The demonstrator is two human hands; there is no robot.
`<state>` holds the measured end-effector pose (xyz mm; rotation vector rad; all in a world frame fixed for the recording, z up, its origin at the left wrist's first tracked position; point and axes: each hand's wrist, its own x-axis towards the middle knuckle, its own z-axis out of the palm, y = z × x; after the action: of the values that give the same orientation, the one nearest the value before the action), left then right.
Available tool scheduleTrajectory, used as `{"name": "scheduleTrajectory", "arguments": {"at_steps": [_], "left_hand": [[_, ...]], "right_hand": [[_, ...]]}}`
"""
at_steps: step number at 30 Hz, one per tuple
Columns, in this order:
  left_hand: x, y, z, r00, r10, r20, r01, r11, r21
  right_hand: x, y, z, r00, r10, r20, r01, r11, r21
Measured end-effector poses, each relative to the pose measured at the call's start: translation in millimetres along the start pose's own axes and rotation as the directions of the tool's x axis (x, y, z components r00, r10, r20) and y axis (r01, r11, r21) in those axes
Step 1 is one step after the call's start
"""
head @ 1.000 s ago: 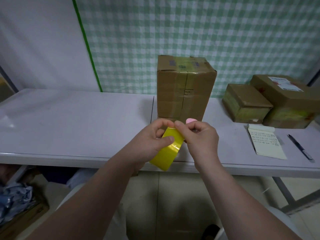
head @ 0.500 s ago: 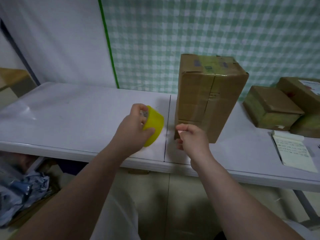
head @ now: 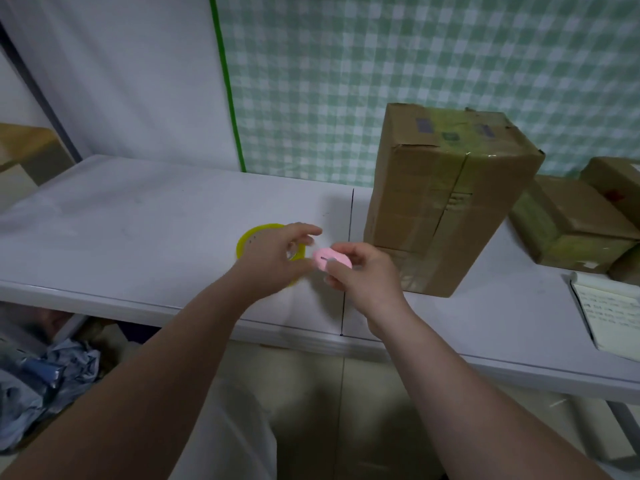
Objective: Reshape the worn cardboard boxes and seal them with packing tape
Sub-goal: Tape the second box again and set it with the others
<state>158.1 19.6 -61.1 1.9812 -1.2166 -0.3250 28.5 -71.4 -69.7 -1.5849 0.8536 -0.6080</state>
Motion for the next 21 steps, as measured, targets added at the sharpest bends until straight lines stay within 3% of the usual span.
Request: {"name": "scheduleTrajectory", "arguments": {"at_steps": [2,4,8,13,15,18,20,21], "left_hand": [[-1.2,9.0,-3.7,0.997,-0.048,0.056,0.059,0.976,-0.21],[1.3,9.4,-6.3,0.993,-0.098,-0.059,0.083,0.971,-0.225],[7.8,-4.2,-15.2,0.905,-0.172,-0.388,0.21,0.976,0.057],[12.0,-9.5,-10.9,0.928,-0.279,-0.247,0.339,0.908,0.247],[15.1,10.8,-6.6,0.948,-0.166,-0.27,0.233,0.943,0.237],[25.0,59.6,-2.9,0.932,0.112,-0.344,-0.054,0.983,0.174],[35.7,95.4,-1.6,0.896,0.269,-0.353,-0.216,0.959,0.181],[42.8,112.0,-0.8,0.879,0.337,-0.336,-0.275,0.936,0.219]], "right_hand": [[0.7,-2.7,3.0,0.999,-0.029,0.028,0.029,0.999,0.014],[0.9,-4.3,4.0,0.997,-0.065,0.03,0.066,0.997,-0.031],[-0.2,-6.4,-8.8,0.987,-0.138,-0.087,0.127,0.985,-0.121],[-10.3,-12.2,-40.8,0.918,-0.202,-0.342,0.17,0.978,-0.12],[-16.1,-17.5,-56.5,0.837,-0.298,-0.459,0.254,0.954,-0.158],[-17.6,-30.5,-84.6,0.612,-0.52,-0.596,0.399,0.854,-0.335],[-11.7,-43.5,-104.3,0.475,-0.64,-0.604,0.417,0.768,-0.485],[-6.7,-51.9,-113.7,0.451,-0.675,-0.584,0.397,0.738,-0.546]]}}
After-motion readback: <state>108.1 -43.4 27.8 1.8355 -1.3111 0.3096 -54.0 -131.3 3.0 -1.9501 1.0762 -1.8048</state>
